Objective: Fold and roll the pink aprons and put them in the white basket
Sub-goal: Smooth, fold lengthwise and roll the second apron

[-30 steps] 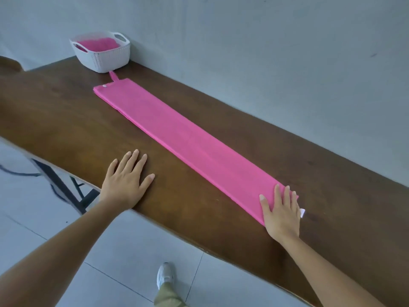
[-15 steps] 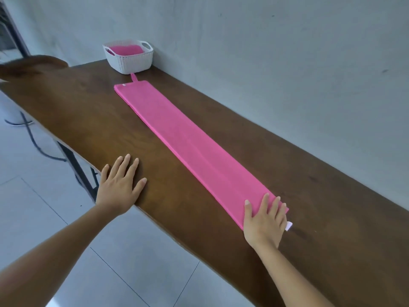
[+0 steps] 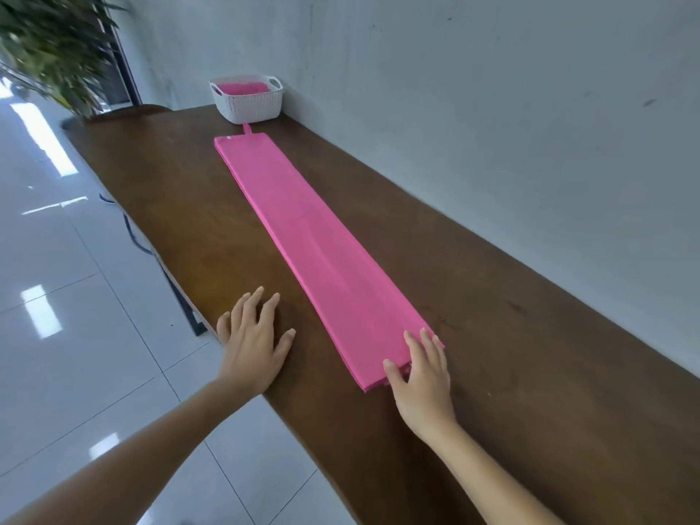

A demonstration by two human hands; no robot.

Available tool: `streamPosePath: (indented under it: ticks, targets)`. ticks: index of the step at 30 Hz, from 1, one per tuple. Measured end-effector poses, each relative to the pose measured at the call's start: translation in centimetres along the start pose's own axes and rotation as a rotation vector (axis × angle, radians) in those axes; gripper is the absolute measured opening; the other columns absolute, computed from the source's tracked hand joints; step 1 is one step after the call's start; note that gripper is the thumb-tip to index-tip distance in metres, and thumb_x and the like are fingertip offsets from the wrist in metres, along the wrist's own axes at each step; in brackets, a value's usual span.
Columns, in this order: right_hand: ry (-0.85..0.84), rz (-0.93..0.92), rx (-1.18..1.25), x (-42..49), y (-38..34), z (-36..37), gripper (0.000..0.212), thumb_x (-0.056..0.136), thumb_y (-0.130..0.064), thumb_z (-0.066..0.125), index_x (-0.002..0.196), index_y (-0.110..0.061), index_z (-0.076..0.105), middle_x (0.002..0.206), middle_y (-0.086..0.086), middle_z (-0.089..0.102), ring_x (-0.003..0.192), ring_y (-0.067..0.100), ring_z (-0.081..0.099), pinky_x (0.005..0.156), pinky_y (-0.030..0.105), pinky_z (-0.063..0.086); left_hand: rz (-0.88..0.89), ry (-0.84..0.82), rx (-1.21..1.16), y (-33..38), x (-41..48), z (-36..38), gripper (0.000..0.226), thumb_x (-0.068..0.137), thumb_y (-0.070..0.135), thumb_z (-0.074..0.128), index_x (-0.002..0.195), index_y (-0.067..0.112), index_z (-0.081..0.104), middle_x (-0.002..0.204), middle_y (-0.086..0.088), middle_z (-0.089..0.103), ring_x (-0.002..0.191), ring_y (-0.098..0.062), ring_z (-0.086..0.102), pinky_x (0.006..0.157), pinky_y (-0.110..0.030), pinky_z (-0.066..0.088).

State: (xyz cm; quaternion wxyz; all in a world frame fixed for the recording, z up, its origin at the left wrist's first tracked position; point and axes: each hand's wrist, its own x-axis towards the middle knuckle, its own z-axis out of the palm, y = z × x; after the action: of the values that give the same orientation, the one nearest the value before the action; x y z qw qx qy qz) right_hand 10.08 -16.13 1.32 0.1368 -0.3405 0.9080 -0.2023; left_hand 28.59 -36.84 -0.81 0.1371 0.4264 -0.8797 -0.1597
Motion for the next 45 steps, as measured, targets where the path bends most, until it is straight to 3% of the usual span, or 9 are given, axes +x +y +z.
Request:
streamPosePath:
  ticks: [7,11,16,21,27,34,36,40,45]
  targets:
    - [0.014,-0.105,0.169,-1.4,5.8,-2.7,0.054,0.099,-0.035,0.060,0.149,-0.026,0.043,0.163,-0.008,0.024,0.150,0.011,0.015,0.122,0.039,0.026,0.217,-0.085,-0.049,10.2,-4.0,1.3,0.055,0.100,0.062,0.040,0.148,0.035,0.036,0.150,0.011,0.032,0.144,-0.017,0.023,0.120,-0.043,0.012]
    - [0.038,-0.115,0.151,-1.7,7.1,-3.0,0.051,0.097,-0.031,0.065,0.144,-0.024,0.048,0.163,-0.004,0.026,0.152,0.015,0.009,0.122,0.037,0.018,0.266,-0.136,0.004,13.4,-4.7,2.3,0.046,0.099,0.061,0.042,0.137,0.035,0.045,0.134,0.014,0.043,0.129,-0.015,0.033,0.115,-0.040,0.018]
    - [0.040,-0.104,0.171,-1.5,7.7,-3.2,0.029,0.093,-0.032,0.069,0.121,-0.028,0.058,0.164,0.001,0.024,0.153,0.020,0.007,0.121,0.038,0.016,0.262,-0.110,-0.058,15.6,-4.6,3.2,0.028,0.096,0.049,0.059,0.119,0.032,0.055,0.119,0.015,0.051,0.113,-0.009,0.044,0.106,-0.029,0.031]
    - [0.012,-0.075,0.221,-1.2,6.6,-3.4,0.019,0.094,-0.043,0.065,0.107,-0.034,0.055,0.167,-0.003,0.014,0.154,0.019,0.000,0.122,0.047,0.015,0.265,-0.080,-0.080,15.4,-4.2,3.4,0.015,0.093,0.035,0.066,0.106,0.030,0.061,0.106,0.015,0.058,0.099,-0.007,0.053,0.093,-0.022,0.042]
    - [-0.077,-0.189,0.349,-0.3,5.8,-3.6,0.034,0.093,-0.065,0.052,0.117,-0.044,0.063,0.168,-0.011,0.004,0.153,0.012,-0.010,0.123,0.051,0.009,0.261,-0.019,-0.057,15.2,-5.4,4.0,0.011,0.093,0.026,0.063,0.103,0.026,0.065,0.103,0.013,0.062,0.097,-0.007,0.057,0.092,-0.022,0.045]
    - [-0.063,-0.407,0.050,0.0,6.4,-2.6,0.037,0.099,-0.051,0.054,0.135,-0.044,0.053,0.168,-0.011,0.005,0.154,0.013,-0.011,0.122,0.044,0.005,0.217,-0.049,-0.139,14.4,-6.7,3.4,0.005,0.095,0.029,0.057,0.099,0.028,0.060,0.097,0.015,0.058,0.094,-0.005,0.051,0.090,-0.016,0.034]
    - [-0.006,-0.480,0.000,-0.5,6.4,-2.1,0.035,0.099,-0.043,0.057,0.134,-0.039,0.056,0.167,-0.010,0.013,0.154,0.014,-0.003,0.121,0.042,0.010,0.196,-0.089,-0.183,13.9,-7.0,3.1,0.004,0.094,0.029,0.057,0.096,0.027,0.059,0.094,0.014,0.057,0.092,-0.006,0.050,0.089,-0.016,0.033]
    - [0.164,-0.603,-0.088,-1.2,6.1,-1.1,0.033,0.084,-0.025,0.081,0.115,-0.028,0.070,0.139,0.000,0.053,0.135,0.021,0.045,0.105,0.046,0.050,0.171,-0.152,-0.200,12.8,-7.6,2.5,0.007,0.092,0.030,0.056,0.091,0.024,0.059,0.092,0.011,0.059,0.090,-0.008,0.051,0.091,-0.028,0.039]
    - [0.246,-0.717,-0.119,-1.5,5.8,-0.6,0.031,0.077,-0.024,0.086,0.106,-0.024,0.073,0.111,-0.005,0.063,0.107,0.015,0.058,0.092,0.034,0.056,0.145,-0.173,-0.177,12.1,-8.7,2.0,0.005,0.094,0.032,0.056,0.091,0.028,0.055,0.093,0.014,0.057,0.091,-0.006,0.050,0.092,-0.024,0.038]
